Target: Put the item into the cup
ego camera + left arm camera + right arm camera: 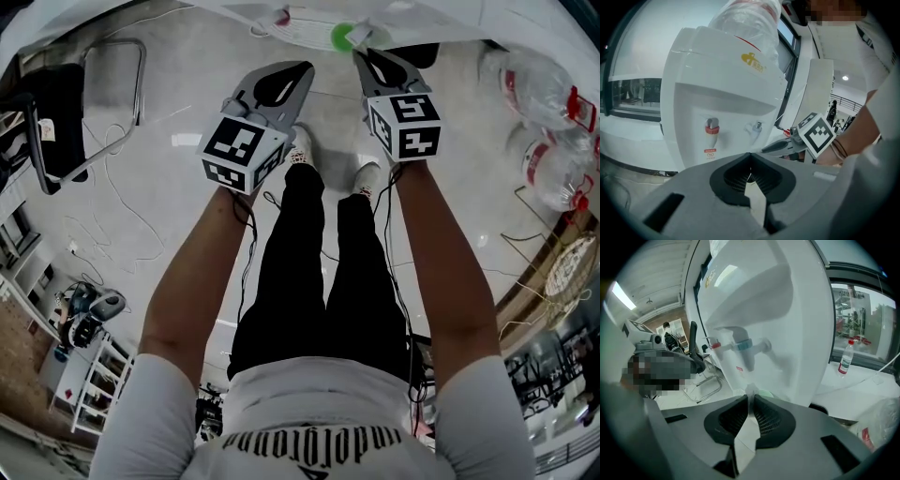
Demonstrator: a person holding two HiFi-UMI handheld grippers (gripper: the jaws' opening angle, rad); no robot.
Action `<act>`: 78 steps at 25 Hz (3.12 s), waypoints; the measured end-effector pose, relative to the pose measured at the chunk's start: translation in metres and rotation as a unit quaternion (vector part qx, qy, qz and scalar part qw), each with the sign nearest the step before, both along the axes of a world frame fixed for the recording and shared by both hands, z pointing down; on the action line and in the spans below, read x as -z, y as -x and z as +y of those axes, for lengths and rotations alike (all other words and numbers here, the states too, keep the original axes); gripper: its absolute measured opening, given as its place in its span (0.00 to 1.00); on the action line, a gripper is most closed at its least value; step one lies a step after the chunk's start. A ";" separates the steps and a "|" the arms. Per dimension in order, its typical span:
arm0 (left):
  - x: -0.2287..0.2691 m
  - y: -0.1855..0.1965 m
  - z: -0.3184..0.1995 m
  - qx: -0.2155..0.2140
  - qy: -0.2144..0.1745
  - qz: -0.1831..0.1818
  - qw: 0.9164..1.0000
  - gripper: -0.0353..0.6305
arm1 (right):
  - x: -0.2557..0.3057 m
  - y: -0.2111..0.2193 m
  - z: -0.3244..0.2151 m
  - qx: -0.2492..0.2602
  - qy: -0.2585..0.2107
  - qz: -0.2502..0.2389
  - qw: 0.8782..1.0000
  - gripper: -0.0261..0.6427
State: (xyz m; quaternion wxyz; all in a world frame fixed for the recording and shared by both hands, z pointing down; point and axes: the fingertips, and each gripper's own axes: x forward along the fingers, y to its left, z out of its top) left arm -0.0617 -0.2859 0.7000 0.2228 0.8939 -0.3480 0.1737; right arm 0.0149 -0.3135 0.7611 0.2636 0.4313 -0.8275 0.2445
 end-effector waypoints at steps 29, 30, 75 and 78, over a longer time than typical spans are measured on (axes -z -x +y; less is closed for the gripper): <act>-0.005 0.000 -0.008 0.001 -0.003 0.004 1.000 0.08 | -0.020 0.006 -0.023 -0.016 0.001 0.004 1.000 0.16; -0.006 0.000 -0.008 0.002 -0.002 0.004 1.000 0.08 | -0.020 0.006 -0.023 -0.016 0.001 0.003 1.000 0.16; 0.347 -0.002 0.115 0.065 -0.145 0.026 0.987 0.07 | 0.368 -0.028 0.133 0.082 -0.147 -0.067 0.983 0.06; 0.375 -0.004 0.136 0.068 -0.156 0.031 0.985 0.08 | 0.404 -0.032 0.154 0.098 -0.158 -0.076 0.980 0.06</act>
